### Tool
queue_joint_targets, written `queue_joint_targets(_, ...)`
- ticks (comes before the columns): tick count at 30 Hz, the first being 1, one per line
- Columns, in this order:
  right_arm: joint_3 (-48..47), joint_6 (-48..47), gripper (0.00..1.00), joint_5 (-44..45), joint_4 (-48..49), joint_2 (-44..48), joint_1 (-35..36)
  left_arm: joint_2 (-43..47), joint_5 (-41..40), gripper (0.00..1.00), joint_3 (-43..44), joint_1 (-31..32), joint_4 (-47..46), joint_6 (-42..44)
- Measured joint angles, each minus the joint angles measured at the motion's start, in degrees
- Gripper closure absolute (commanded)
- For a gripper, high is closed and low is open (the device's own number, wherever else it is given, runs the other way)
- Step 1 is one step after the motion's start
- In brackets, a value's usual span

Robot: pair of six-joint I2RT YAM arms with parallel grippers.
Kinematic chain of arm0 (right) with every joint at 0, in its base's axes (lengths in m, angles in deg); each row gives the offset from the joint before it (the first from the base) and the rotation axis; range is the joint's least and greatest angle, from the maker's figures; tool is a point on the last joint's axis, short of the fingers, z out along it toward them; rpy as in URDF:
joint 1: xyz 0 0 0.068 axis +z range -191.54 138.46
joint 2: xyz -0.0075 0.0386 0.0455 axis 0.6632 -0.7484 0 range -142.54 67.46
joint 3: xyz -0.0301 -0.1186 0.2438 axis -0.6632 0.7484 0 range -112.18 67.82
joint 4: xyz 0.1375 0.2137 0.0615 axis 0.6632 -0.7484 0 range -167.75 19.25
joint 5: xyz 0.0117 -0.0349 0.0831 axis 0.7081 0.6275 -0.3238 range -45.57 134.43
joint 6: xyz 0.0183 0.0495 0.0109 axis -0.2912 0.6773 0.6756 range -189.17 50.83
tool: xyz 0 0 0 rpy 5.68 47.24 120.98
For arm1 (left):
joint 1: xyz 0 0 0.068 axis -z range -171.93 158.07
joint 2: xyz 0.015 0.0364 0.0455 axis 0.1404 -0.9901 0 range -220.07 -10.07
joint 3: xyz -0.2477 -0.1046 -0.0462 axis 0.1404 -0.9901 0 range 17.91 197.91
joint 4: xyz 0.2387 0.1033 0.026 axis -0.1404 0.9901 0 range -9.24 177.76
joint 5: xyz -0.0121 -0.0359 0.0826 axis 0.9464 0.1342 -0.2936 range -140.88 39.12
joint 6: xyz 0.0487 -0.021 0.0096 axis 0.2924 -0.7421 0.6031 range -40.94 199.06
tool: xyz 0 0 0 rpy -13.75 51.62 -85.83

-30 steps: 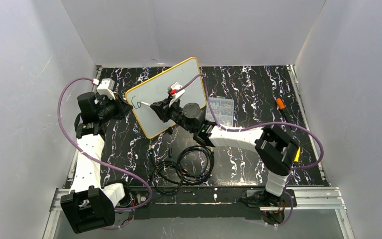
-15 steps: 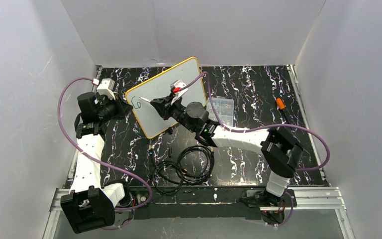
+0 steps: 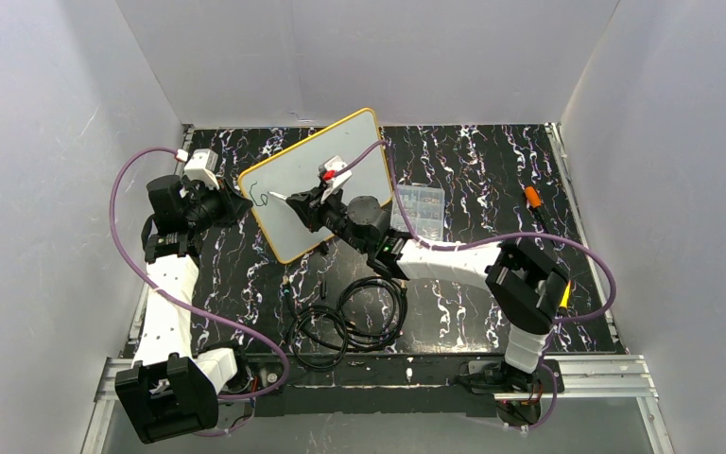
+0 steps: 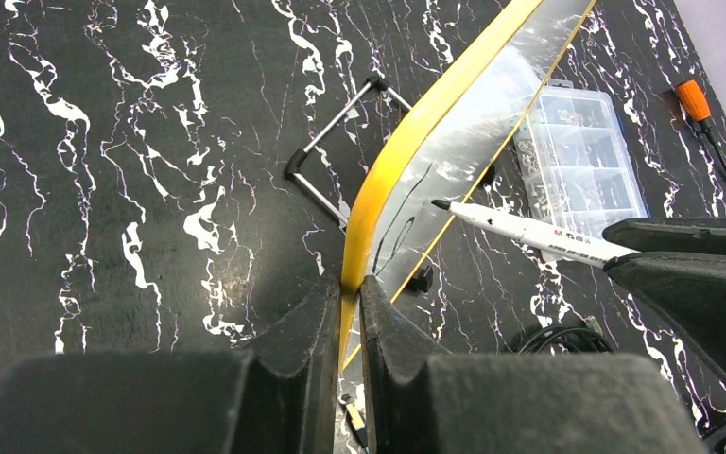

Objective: Write a sentence on the whiteboard

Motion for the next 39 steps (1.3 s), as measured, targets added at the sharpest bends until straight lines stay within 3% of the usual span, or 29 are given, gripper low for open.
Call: queue_joint_targets(39, 1.20, 0.26, 0.99, 0.35, -1.25, -1.31, 0.39, 0.00, -0.52, 1.00, -0.02, 0.00, 0.02, 0.04)
